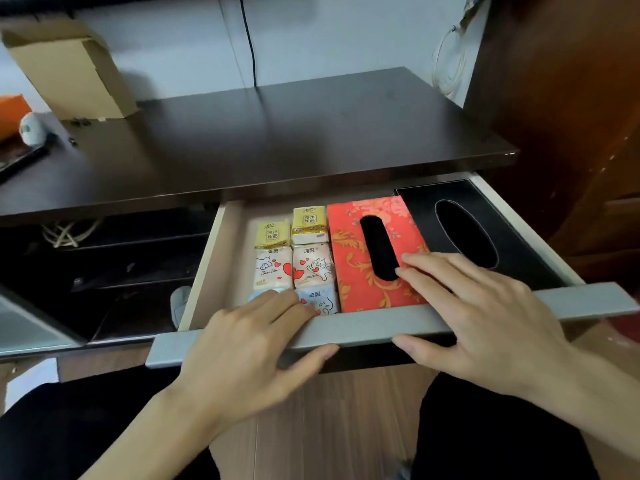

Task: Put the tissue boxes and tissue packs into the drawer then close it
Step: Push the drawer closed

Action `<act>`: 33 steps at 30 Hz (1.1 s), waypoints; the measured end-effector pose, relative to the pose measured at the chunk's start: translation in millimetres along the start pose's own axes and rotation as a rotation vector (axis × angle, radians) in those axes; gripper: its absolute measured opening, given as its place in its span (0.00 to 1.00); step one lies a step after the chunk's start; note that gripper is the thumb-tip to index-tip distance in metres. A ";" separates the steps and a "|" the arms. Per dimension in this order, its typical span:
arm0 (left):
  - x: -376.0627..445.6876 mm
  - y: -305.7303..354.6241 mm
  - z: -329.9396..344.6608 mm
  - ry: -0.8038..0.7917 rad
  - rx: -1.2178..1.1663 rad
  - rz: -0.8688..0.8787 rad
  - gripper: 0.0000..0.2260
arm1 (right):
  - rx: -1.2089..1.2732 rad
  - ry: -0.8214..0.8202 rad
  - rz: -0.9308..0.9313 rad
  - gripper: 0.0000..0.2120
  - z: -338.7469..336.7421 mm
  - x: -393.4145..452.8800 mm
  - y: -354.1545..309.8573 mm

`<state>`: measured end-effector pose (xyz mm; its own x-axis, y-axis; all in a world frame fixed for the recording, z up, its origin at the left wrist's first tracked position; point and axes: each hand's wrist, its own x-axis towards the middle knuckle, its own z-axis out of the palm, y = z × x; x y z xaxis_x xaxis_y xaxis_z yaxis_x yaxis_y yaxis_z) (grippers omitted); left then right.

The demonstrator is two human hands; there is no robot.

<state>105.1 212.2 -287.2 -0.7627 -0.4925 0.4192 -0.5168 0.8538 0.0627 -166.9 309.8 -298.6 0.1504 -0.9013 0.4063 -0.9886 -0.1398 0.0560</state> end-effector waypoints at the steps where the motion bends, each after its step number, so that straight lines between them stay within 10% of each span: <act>1: 7.9 -7.1 3.5 0.003 -0.001 -0.003 0.20 | -0.013 0.005 0.005 0.38 5.0 8.7 4.5; 17: 62.2 -73.1 56.7 0.179 -0.025 -0.172 0.18 | 0.122 0.304 0.122 0.26 88.0 60.3 41.0; 23: 5.4 -58.1 59.4 0.328 -0.102 -0.285 0.18 | 0.352 0.563 0.452 0.23 103.5 6.9 37.0; 28: -11.4 -67.0 82.2 0.122 0.087 -0.436 0.43 | 0.354 0.485 0.707 0.39 119.3 5.7 46.6; 33: -7.8 -75.8 99.2 0.064 0.156 -0.420 0.46 | 0.216 0.408 0.674 0.46 137.3 20.5 48.7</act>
<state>111.7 134.6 -385.1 -0.4510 -0.7753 0.4422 -0.8326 0.5439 0.1044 -211.1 228.3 -412.7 -0.5317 -0.6054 0.5923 -0.8364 0.2655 -0.4795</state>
